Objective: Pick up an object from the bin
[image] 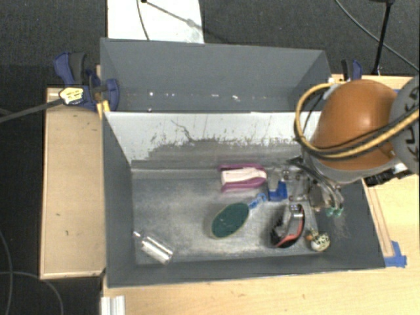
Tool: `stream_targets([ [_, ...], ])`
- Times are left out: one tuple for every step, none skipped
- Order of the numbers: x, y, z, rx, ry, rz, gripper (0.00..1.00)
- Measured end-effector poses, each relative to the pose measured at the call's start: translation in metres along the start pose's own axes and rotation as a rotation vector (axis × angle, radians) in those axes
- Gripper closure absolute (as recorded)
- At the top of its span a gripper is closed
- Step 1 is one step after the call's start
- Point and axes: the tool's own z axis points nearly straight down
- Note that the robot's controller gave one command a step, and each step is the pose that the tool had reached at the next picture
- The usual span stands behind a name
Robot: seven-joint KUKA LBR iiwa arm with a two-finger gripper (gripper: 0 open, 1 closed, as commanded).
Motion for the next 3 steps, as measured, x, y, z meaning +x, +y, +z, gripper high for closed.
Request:
stream_targets([
  [-0.038, 0.024, 0.144, -0.002, 0.006, -0.433, 0.0],
  [-0.005, 0.002, 0.111, 0.0, 0.001, -0.256, 0.0],
  [-0.011, 0.021, 0.112, 0.0, -0.003, -0.378, 0.0],
])
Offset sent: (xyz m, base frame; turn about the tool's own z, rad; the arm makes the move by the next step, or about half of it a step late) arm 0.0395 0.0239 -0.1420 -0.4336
